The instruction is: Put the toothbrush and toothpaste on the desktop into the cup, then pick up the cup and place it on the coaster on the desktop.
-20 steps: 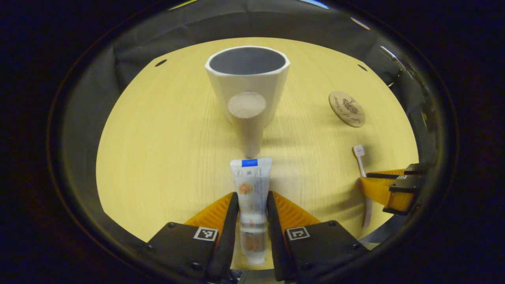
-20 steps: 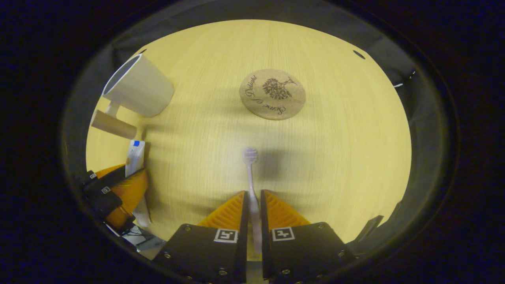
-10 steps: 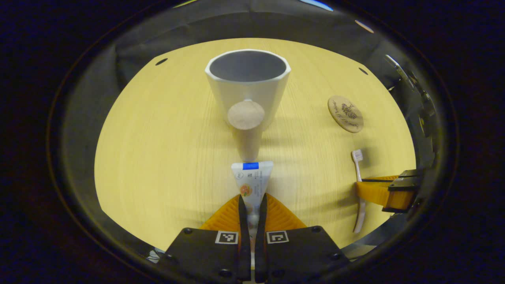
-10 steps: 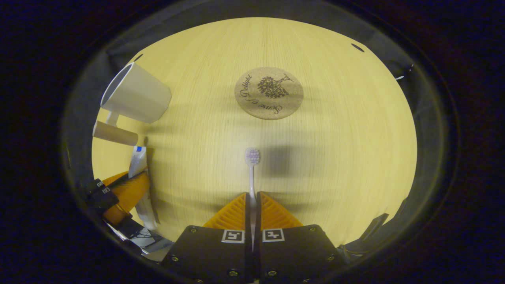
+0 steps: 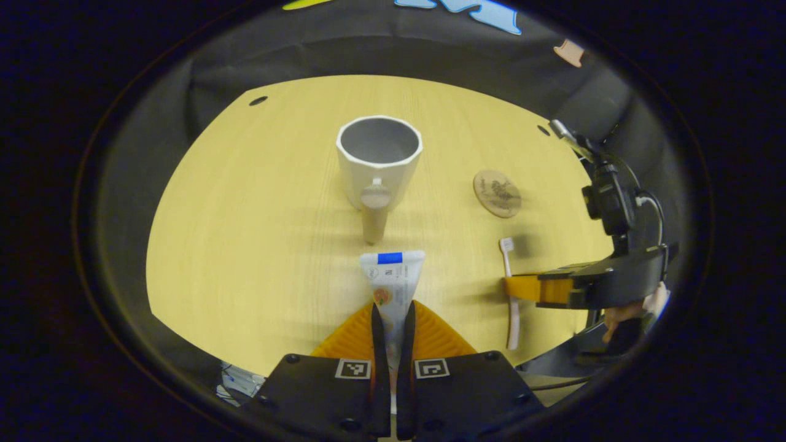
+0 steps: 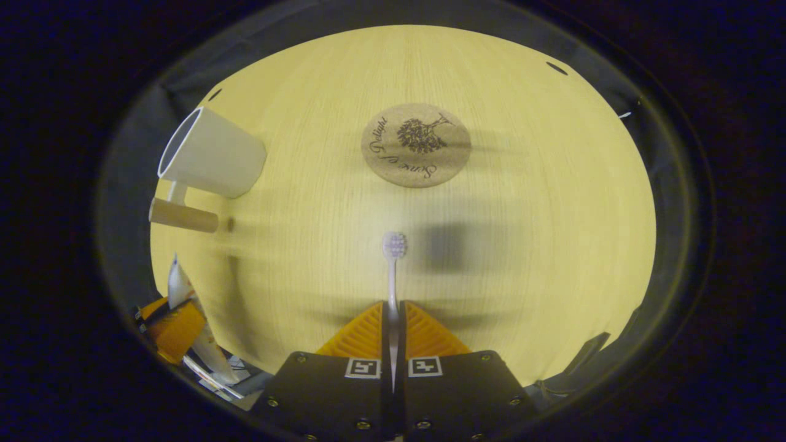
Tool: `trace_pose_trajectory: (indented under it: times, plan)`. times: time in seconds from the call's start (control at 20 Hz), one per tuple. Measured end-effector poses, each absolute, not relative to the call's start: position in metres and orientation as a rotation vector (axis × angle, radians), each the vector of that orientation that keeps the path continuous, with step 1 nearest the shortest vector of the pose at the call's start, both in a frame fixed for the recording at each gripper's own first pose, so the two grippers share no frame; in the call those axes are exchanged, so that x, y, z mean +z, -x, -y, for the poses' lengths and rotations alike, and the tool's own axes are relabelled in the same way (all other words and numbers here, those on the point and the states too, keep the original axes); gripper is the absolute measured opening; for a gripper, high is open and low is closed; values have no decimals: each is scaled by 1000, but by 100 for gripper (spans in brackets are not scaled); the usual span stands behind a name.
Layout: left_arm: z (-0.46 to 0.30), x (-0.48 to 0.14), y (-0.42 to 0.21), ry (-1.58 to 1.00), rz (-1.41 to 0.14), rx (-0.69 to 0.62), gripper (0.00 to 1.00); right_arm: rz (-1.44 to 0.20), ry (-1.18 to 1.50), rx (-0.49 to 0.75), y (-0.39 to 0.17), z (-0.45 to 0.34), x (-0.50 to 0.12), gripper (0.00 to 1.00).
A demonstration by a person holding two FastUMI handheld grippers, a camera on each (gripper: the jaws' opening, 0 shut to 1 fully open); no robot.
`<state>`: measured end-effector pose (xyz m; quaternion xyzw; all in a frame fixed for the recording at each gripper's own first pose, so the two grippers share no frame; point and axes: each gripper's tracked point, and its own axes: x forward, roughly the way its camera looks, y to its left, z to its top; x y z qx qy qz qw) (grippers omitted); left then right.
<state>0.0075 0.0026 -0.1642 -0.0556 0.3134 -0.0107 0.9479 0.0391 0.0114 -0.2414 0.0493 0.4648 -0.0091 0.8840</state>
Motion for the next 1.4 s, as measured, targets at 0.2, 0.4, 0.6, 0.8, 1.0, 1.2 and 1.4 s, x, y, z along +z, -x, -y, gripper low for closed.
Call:
trace_pose_trajectory:
  times: [0.2, 0.4, 0.6, 0.8, 1.0, 1.2, 1.4]
  plan:
    - [-7, -113, 0, 130, -548, -22, 12, -963, -125, -8, -39, -11, -241, 2]
    - [-14, -64, -2, 130, -474, -35, 11, -960, -129, 1, -40, -11, -242, 2]
    - [-25, -30, -27, 109, -413, -28, 12, -955, -131, 3, -39, -11, -242, 2]
    - [-31, 2, -68, 82, -349, -34, 11, -940, -132, -8, -39, -11, -242, 2]
    - [-26, 29, -121, 39, -258, -65, 11, -917, -114, -25, -39, -12, -242, 2]
    - [-19, 34, -159, 36, -197, -115, 11, -895, -136, -35, -39, -12, -242, 3]
    - [-25, 36, -181, 29, -156, -117, 11, -882, -154, -30, -40, -10, -241, 2]
